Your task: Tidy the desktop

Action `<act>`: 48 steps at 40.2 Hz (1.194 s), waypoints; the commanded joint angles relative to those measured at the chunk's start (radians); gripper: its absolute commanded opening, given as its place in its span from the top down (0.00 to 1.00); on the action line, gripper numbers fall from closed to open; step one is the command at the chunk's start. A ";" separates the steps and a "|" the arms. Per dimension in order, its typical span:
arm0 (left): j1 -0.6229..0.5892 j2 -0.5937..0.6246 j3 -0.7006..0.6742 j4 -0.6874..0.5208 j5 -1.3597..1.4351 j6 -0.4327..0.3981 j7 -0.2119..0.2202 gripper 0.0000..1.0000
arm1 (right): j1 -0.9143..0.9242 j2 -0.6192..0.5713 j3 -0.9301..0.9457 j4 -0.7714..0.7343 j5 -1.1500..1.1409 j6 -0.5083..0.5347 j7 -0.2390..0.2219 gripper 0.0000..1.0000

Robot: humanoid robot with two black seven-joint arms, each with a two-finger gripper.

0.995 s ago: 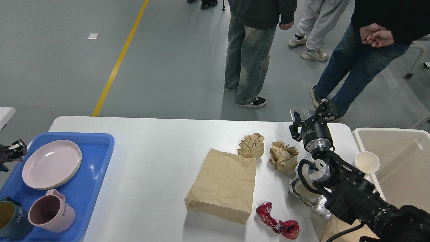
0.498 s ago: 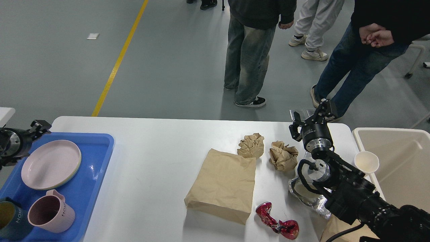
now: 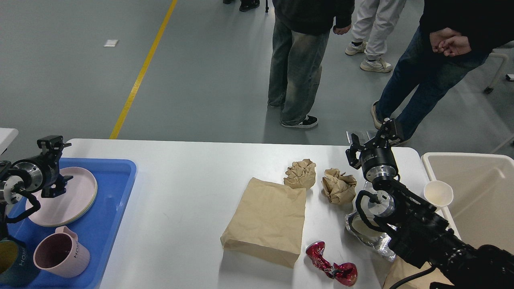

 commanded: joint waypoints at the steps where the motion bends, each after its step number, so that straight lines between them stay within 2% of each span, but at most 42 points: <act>1: -0.020 0.008 -0.207 -0.001 -0.008 -0.002 -0.003 0.04 | 0.000 0.000 0.000 0.000 0.000 0.000 0.000 0.00; 9: -0.027 0.016 -0.507 -0.001 -0.073 -0.002 -0.003 0.04 | 0.000 0.000 0.000 0.000 0.000 -0.001 0.000 0.00; 14: -0.034 0.017 -0.586 -0.004 -0.073 -0.023 -0.002 0.04 | 0.000 0.000 0.000 0.000 0.000 0.000 0.000 0.00; 25: -0.060 0.042 -0.580 -0.008 -0.072 -0.031 -0.003 0.04 | 0.000 0.000 0.000 0.000 0.000 0.000 0.000 0.00; 48: -0.077 -0.035 -0.580 -0.010 -0.069 -0.034 -0.003 0.04 | 0.000 0.000 0.000 0.000 0.000 0.000 0.000 0.00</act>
